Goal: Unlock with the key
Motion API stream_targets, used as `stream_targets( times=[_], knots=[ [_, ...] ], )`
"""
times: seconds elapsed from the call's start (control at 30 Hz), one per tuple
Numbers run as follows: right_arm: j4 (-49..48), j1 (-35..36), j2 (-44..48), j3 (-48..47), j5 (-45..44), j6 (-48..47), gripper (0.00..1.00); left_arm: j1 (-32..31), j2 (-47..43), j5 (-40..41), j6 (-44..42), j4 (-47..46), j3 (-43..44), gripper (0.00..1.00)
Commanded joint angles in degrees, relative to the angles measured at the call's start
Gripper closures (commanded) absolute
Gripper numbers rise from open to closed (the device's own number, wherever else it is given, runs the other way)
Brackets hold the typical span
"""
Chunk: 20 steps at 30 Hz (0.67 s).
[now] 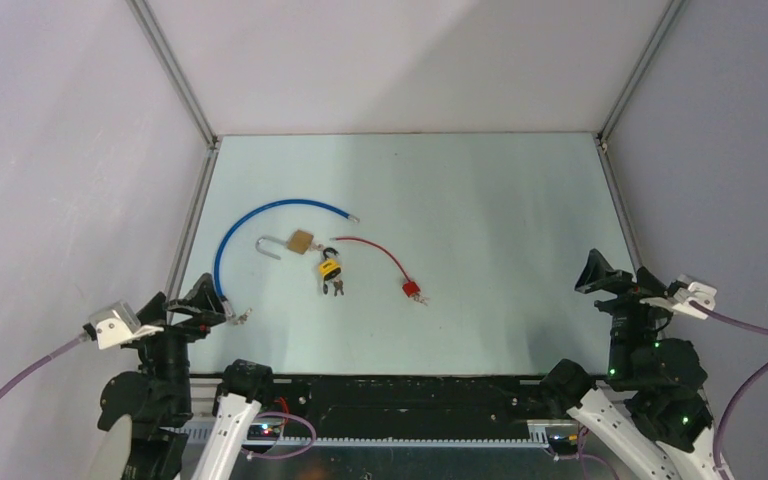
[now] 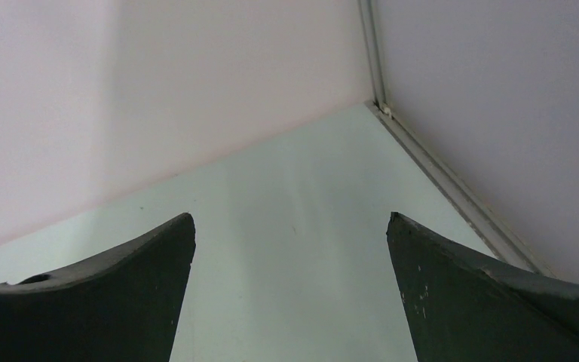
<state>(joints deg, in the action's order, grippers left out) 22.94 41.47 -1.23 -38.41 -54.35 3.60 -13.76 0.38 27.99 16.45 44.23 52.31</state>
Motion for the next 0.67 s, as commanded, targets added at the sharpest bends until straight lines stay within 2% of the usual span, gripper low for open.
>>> stream_targets(
  times=[0.0, 0.07, 0.37, 0.63],
  knots=[
    [0.6, -0.2, 6.1, 2.4, -2.6, -2.5, 0.01, -0.2, -2.6, 1.4, -0.1, -0.8, -1.2, 0.00],
    [1.3, -0.3, 6.2, 2.5, -3.5, -2.5, 0.01, -0.2, -2.6, 1.9, 0.5, -0.9, -1.6, 0.00],
    [1.5, -3.8, 6.5, 3.2, 1.8, -0.8, 0.00, -0.2, -2.5, 5.4, 1.7, -2.1, -1.8, 0.00],
    [-0.1, -11.9, 6.4, 4.1, 9.4, 0.3, 0.01, -0.3, -2.7, 6.9, 1.8, -3.3, -2.3, 0.00]
  ],
)
